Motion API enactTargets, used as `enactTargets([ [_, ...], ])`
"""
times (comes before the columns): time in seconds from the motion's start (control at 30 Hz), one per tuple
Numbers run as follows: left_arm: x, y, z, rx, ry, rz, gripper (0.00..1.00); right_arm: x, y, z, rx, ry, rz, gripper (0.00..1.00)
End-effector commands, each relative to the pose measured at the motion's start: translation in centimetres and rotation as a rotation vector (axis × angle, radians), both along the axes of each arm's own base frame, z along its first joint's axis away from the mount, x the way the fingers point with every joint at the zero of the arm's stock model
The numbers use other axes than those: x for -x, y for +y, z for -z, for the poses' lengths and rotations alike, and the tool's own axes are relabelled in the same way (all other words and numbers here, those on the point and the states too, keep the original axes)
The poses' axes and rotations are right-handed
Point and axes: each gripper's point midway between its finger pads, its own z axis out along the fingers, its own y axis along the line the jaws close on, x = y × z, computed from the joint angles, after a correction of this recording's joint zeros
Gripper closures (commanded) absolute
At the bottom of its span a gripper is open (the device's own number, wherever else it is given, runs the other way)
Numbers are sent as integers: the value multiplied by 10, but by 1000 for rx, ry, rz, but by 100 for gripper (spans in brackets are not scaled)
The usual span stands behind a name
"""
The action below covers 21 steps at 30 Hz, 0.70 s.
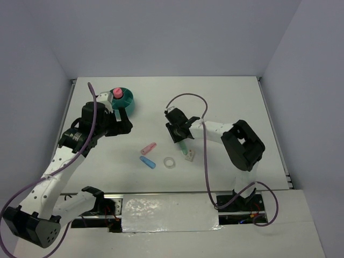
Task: Sort the stationery into containers
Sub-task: Pick up the stationery from the center of the board.
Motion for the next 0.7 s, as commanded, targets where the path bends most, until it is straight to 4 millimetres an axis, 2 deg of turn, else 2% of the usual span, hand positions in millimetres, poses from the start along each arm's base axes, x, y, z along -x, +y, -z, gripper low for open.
enactTargets([
  [0.0,-6,-20,-18,107,-51,50,1,1,30,-67,-165,-175,-127,83],
  [0.03,-6,-27,-19,133,-46,75,1,6,36,-87,-214,-222,-168,83],
  [0.07,-5,-45,-23,199,-43,155,1,15,45,-104,-263,-263,-221,82],
  [0.1,-5,-54,-26,248,-35,178,1,26,49,-117,-317,-319,-261,82],
  [0.13,-4,-63,-29,286,-27,205,1,45,57,-156,-396,-399,-312,81],
  [0.17,-1,-77,-31,346,-21,264,1,56,58,-167,-418,-422,-330,82],
  [0.2,1,-84,-32,400,-1,266,3,70,56,-193,-478,-496,-341,82],
  [0.23,3,-90,-33,433,7,278,3,92,66,-202,-508,-519,-390,82],
  [0.27,11,-101,-29,473,35,317,3,100,66,-210,-512,-560,-402,82],
  [0.3,10,-110,-37,532,19,329,4,112,64,-220,-548,-599,-416,81],
  [0.37,19,-125,-37,588,41,372,5,132,69,-228,-570,-624,-450,81],
  [0.4,23,-133,-47,636,33,413,6,136,67,-232,-575,-637,-443,81],
  [0.53,35,-142,-56,658,34,467,12,154,69,-247,-527,-680,-454,81],
  [0.67,47,-143,-58,669,26,494,15,155,69,-248,-463,-702,-443,81],
])
